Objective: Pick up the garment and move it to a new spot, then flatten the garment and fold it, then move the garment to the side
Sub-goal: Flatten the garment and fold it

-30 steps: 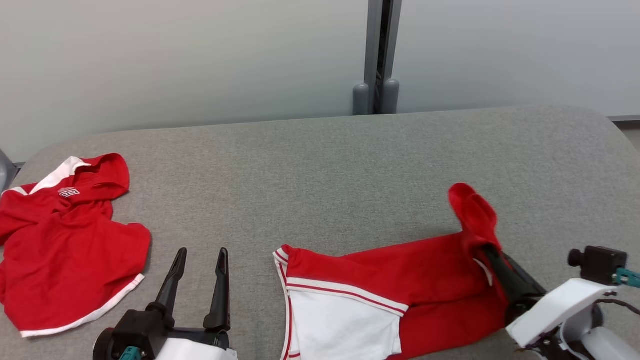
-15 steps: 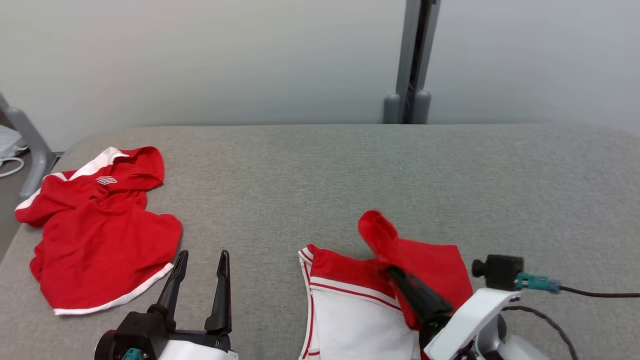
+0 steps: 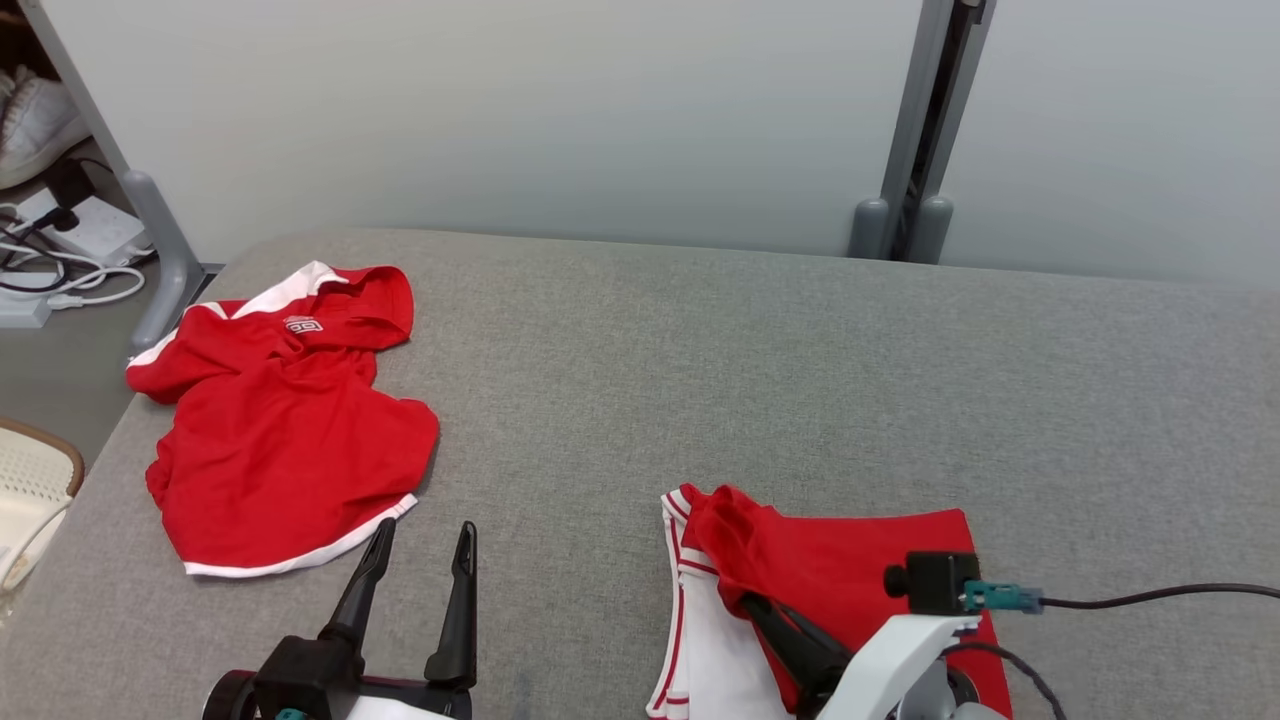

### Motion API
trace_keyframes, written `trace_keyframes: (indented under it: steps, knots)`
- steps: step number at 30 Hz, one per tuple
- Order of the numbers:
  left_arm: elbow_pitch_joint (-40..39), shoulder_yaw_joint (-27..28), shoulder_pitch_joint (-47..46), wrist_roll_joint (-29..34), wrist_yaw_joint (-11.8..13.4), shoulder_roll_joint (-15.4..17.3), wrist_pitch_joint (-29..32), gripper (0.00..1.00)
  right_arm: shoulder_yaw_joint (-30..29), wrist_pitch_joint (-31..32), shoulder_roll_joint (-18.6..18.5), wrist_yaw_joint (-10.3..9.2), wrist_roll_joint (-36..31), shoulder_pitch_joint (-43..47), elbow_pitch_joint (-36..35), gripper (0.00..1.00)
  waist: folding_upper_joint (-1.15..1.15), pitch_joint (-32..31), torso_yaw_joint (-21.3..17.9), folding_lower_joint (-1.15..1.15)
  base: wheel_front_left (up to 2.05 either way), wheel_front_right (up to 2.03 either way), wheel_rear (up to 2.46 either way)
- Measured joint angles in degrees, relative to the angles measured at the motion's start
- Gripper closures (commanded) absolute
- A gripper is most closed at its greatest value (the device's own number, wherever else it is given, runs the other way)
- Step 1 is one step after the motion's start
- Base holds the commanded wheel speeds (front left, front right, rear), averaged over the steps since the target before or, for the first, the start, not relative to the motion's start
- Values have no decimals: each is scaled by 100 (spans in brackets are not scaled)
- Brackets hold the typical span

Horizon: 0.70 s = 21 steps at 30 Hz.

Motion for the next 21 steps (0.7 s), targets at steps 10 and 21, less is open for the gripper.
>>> trace_keyframes:
  steps: [10,21]
  knots:
    - [16,-14,-66,109,-83,2,0,0,307,-154,230,0,-21,-296,695,3,0,279,181,0,0,0,0]
    - [41,-113,-162,40,-22,1,0,0,871,11,441,0,144,-471,701,0,0,444,163,0,0,0,0]
